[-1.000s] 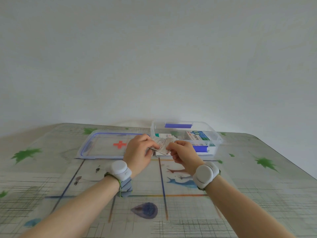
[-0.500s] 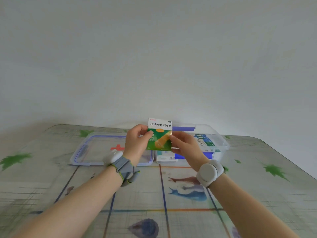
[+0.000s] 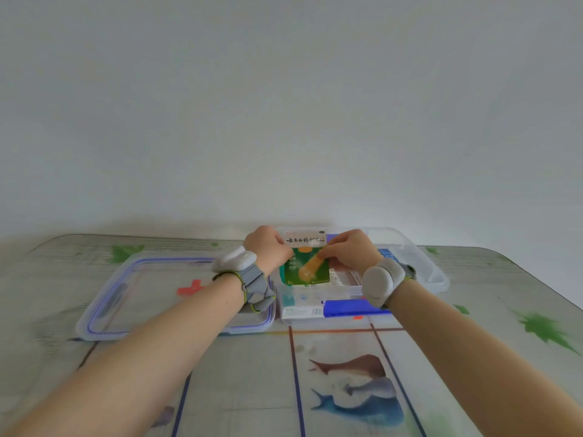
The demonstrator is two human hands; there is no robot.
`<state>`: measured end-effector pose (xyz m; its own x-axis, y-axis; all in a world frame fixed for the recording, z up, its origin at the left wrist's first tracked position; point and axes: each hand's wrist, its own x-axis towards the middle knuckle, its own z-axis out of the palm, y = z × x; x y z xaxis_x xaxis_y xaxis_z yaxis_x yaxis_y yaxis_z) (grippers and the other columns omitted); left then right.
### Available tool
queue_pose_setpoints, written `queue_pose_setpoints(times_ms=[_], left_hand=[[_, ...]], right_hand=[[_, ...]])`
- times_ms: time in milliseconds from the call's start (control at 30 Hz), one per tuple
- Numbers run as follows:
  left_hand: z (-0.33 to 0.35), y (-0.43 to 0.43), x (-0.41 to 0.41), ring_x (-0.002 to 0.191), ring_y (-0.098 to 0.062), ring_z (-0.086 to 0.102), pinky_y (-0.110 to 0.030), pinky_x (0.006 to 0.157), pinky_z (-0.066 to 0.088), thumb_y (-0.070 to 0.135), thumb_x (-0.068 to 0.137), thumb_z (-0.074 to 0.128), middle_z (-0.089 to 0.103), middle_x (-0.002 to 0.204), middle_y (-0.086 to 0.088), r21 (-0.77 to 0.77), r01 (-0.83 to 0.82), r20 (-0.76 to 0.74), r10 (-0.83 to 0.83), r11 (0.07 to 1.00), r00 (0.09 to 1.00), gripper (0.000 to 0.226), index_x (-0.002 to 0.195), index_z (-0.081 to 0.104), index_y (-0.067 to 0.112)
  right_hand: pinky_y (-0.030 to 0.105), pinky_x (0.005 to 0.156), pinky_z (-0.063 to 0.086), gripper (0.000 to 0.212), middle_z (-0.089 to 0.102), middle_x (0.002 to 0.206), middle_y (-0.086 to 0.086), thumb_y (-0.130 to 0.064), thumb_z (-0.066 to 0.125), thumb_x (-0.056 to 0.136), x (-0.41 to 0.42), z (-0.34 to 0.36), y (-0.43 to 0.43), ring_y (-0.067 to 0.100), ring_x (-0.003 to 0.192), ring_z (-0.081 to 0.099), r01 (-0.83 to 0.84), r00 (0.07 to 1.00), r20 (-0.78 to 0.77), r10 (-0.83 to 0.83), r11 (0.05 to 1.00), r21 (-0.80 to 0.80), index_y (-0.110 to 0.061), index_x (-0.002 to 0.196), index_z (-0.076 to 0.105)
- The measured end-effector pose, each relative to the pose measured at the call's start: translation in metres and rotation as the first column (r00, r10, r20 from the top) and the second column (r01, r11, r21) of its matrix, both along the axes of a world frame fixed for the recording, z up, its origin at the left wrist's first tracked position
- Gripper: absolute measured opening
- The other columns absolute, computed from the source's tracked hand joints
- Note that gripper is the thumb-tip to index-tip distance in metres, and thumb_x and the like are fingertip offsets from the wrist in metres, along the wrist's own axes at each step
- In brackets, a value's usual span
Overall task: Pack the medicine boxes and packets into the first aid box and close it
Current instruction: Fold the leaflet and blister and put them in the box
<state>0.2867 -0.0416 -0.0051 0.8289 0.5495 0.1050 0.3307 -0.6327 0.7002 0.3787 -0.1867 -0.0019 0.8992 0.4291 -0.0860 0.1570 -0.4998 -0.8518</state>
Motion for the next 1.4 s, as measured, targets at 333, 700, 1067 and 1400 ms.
queue_pose_setpoints(times_ms=[333, 700, 1067, 1400], left_hand=[[-0.021, 0.022, 0.009, 0.045, -0.021, 0.027, -0.026, 0.043, 0.019, 0.012, 0.08, 0.045, 0.025, 0.048, -0.001, 0.405, 0.037, -0.027, -0.029, 0.913, 0.999, 0.034, 0.051, 0.025, 0.014], [-0.019, 0.027, 0.011, 0.073, -0.022, 0.04, -0.029, 0.068, 0.035, 0.02, 0.085, 0.05, 0.046, 0.083, -0.003, 0.308, 0.044, -0.046, -0.031, 0.951, 0.998, 0.039, 0.059, 0.022, 0.028], [-0.015, 0.023, 0.009, 0.047, -0.018, 0.028, -0.025, 0.045, 0.02, 0.016, 0.086, 0.048, 0.03, 0.054, 0.001, 0.319, 0.057, -0.071, -0.036, 0.946, 0.997, 0.037, 0.056, 0.027, 0.016], [-0.01, 0.023, 0.001, 0.078, -0.026, 0.052, -0.027, 0.064, 0.04, 0.024, 0.093, 0.045, 0.051, 0.071, 0.001, 0.232, 0.059, -0.108, -0.035, 0.971, 0.994, 0.024, 0.069, 0.049, 0.022]], right_hand=[[0.036, 0.075, 0.057, 0.025, 0.07, 0.071, 0.01, -0.017, 0.076, 0.068, 0.024, -0.015, 0.024, 0.02, 0.062, 0.06, -0.068, 0.983, 0.134, 0.129, 0.919, -0.389, 0.002, 0.084, 0.072], [0.024, 0.055, 0.049, 0.03, 0.068, 0.08, 0.005, -0.029, 0.079, 0.068, 0.016, -0.015, 0.038, 0.018, 0.068, 0.062, -0.093, 0.961, 0.155, 0.229, 0.794, -0.6, -0.013, 0.08, 0.057], [0.026, 0.058, 0.055, 0.02, 0.072, 0.059, 0.001, -0.025, 0.071, 0.076, 0.017, -0.008, 0.028, 0.01, 0.05, 0.064, -0.045, 0.979, 0.152, 0.137, 0.869, -0.493, -0.009, 0.077, 0.058], [0.032, 0.072, 0.057, 0.014, 0.073, 0.065, 0.008, -0.013, 0.057, 0.08, 0.008, 0.012, -0.015, 0.016, 0.054, 0.062, 0.032, 0.976, 0.202, 0.081, 0.865, -0.5, -0.002, 0.075, 0.064]])
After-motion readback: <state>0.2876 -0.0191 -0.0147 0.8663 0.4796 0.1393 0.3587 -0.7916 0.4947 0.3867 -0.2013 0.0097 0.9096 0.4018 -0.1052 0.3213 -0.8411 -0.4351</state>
